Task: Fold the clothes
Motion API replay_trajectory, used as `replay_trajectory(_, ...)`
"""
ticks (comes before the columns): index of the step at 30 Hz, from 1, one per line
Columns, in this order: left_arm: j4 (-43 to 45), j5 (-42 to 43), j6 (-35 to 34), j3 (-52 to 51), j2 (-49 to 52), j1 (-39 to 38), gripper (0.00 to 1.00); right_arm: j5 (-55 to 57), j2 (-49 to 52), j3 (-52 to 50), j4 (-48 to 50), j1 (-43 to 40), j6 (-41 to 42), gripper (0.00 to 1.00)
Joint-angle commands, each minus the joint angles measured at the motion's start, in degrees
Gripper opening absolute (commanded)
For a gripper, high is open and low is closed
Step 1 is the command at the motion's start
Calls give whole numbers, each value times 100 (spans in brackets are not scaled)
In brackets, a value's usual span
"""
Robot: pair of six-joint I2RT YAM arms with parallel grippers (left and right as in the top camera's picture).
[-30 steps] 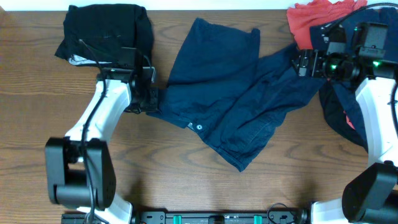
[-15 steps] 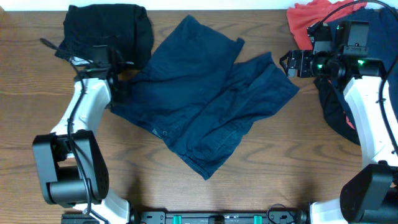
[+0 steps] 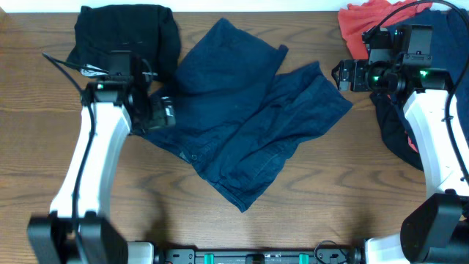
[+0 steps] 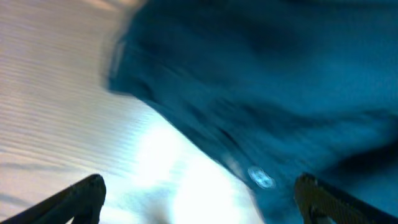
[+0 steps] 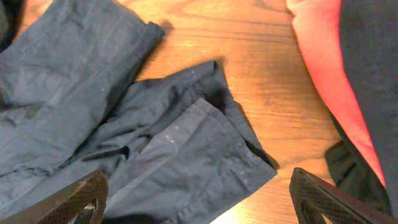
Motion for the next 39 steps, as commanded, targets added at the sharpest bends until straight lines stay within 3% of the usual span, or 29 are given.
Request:
replay_trajectory(1,-413,603,-153,-15,-291,-560,98,295,22,26,2,63,-68,92)
replay_trajectory(7,-627,605,-557,-337,-463,-1989,98,328,22,26,26,37,-70,92)
replay_trajectory(16,125,553,-1668,-1027,-400,-3556,99,326,22,26,98,15,-70,93)
replay_trajectory(25,299,640,-2566,-1950,-400,-3709,99,326,63,24,118,15,-70,93)
replay_trajectory(30,1139,1342,-2573,-2411,-400,-3709,99,321,256,24,192,17,-66,93)
replay_trajectory(39,1526,1460,-2743,-2562,-391,-3847,98,313,616,24,192,22,-63,91)
